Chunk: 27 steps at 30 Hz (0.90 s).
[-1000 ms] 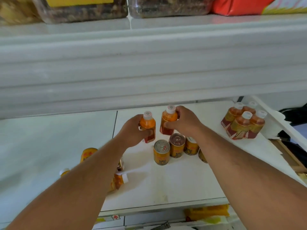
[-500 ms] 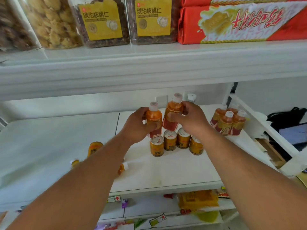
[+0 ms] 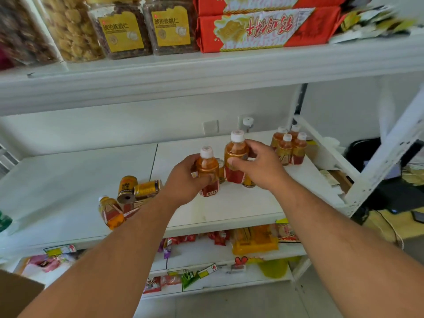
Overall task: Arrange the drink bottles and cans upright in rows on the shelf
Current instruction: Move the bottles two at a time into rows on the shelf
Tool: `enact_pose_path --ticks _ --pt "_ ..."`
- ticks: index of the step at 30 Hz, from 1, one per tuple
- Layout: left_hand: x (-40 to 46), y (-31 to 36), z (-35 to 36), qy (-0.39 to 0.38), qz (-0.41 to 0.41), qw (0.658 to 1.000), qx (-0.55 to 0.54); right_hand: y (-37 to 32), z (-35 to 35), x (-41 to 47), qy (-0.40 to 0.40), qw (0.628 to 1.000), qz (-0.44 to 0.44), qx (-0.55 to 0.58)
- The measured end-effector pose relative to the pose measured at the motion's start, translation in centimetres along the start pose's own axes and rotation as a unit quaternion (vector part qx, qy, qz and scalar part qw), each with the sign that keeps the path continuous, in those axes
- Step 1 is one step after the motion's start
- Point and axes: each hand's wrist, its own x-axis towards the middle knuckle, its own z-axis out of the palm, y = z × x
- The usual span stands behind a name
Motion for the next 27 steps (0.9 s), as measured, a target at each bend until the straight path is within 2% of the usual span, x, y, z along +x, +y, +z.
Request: enact_pose_path --ticks 17,27 --pt "-11.5 1.3 0.9 -0.081 0.049 0.995 -0.04 -1.9 -0.8 -15.8 0.073 0.996 0.043 -0.028" --pt "-14.4 4.9 4.3 -0.106 0.075 0.991 -0.03 -1.3 -5.2 -20.2 0.093 0.994 0.048 -0.043"
